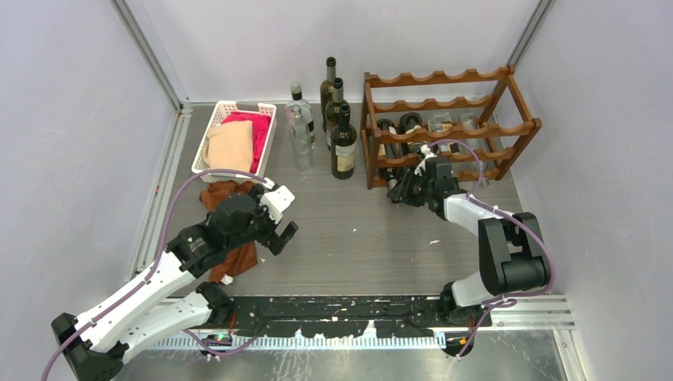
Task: Put the wine bottle on the wine rack
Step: Place the wine bottle in the wine rack.
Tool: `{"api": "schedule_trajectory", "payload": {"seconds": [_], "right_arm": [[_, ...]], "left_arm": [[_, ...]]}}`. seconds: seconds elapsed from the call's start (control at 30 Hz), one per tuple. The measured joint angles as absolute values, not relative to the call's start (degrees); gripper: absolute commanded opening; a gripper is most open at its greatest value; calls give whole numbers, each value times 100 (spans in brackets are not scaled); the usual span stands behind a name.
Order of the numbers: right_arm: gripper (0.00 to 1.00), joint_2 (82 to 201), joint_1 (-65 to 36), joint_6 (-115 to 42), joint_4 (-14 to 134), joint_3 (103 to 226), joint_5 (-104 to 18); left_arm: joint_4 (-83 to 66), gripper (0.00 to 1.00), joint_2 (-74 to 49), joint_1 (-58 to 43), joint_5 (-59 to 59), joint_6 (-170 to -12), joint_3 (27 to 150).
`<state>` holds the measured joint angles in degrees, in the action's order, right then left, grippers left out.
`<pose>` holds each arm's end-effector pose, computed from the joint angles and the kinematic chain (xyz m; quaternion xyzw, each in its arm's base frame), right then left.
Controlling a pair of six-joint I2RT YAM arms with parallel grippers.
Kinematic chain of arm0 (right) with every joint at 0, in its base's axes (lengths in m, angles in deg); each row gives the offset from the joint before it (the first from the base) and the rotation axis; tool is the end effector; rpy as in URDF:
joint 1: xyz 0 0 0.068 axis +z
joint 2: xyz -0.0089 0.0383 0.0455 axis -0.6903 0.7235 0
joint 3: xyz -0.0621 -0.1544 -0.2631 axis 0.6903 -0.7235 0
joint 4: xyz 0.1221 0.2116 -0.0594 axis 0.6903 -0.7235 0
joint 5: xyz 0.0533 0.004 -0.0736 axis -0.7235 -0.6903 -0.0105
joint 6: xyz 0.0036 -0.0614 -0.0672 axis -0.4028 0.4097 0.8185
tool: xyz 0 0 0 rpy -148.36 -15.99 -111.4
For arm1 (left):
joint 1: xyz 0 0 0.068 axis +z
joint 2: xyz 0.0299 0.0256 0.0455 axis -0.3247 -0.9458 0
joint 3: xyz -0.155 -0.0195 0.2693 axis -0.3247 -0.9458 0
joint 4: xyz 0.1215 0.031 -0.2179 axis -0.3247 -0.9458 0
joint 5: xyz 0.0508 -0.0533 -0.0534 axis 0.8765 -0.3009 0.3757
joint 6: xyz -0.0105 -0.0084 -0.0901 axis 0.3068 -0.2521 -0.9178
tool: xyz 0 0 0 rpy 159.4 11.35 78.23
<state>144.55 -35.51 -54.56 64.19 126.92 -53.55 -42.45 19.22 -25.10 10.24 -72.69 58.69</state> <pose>0.3006 0.0690 0.1852 0.0680 0.9043 0.2533 0.3367 0.1209 -0.1125 0.2950 0.3656 0.7966 -0.1384 0.4611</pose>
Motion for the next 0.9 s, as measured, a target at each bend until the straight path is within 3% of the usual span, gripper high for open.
{"api": "schedule_trajectory", "payload": {"seconds": [0.9], "right_arm": [[3, 14885, -3593, -5342, 6800, 12773, -5392]], "left_arm": [[-4229, 99, 1920, -2478, 976, -7269, 5869]]}}
